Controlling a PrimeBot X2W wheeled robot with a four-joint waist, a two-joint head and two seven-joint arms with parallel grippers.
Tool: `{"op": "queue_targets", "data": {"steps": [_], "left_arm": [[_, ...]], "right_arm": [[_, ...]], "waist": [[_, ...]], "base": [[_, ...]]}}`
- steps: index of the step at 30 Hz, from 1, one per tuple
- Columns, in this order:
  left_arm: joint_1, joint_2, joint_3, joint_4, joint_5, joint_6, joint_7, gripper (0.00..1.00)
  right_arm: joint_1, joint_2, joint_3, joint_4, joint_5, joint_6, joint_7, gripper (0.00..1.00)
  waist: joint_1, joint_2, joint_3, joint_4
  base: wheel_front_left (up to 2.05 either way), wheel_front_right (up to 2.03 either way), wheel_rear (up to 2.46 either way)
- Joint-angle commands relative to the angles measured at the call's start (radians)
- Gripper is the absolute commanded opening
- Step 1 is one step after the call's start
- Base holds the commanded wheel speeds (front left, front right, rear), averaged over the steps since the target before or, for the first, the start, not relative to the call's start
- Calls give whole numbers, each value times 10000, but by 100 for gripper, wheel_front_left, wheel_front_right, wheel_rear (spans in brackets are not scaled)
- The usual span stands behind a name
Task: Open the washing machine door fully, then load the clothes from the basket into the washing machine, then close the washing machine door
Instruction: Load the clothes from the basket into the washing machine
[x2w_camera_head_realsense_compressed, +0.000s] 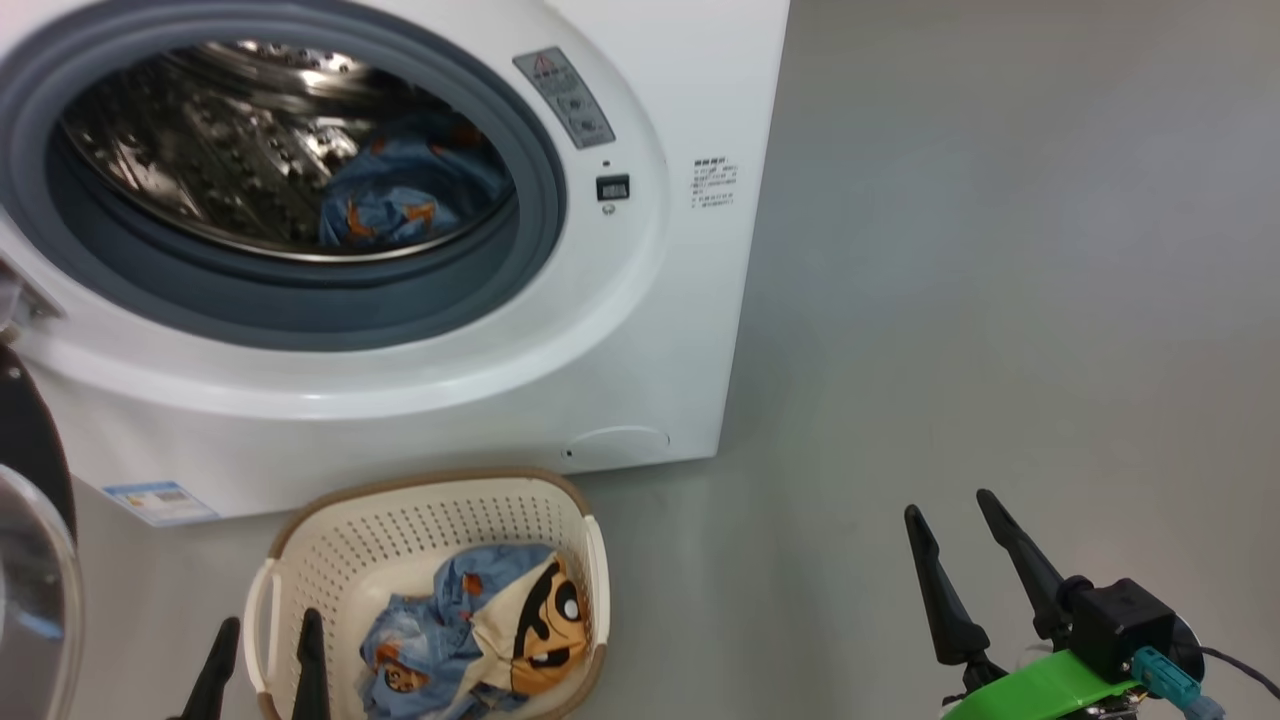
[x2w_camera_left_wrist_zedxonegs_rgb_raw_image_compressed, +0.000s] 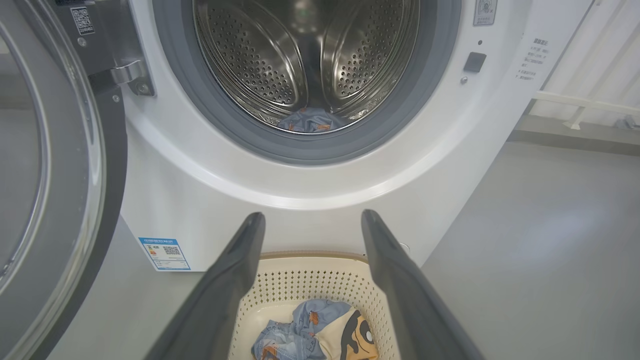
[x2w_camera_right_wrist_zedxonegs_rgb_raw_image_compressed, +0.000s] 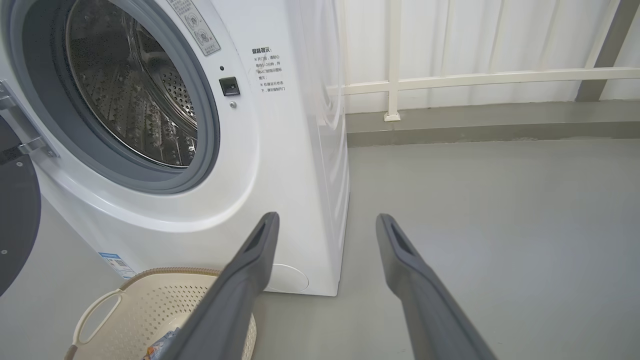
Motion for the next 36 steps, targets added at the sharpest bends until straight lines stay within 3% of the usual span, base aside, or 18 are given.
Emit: {"op": "queue_targets", "data": {"steps": [1, 15, 36], "left_arm": [[-494, 38, 261, -75, -110, -62, -63, 100], [-2345, 91, -455, 1369, -443, -305, -63, 100], [-6009, 1622, -2222, 4705, -1387, -310, -63, 100]], "right_arm": [[-323, -12, 270, -277, 60, 16, -48, 100], [-1014, -12, 410, -584, -140, 16, -48, 100], [-1932, -12, 519, -1282, -425, 16, -48, 100]], "waist": [[0, 0, 423, -25], [0, 0, 2612, -447], [0, 0, 6016, -845]], "base": [[0, 0, 0], [0, 0, 0], [0, 0, 0]]}}
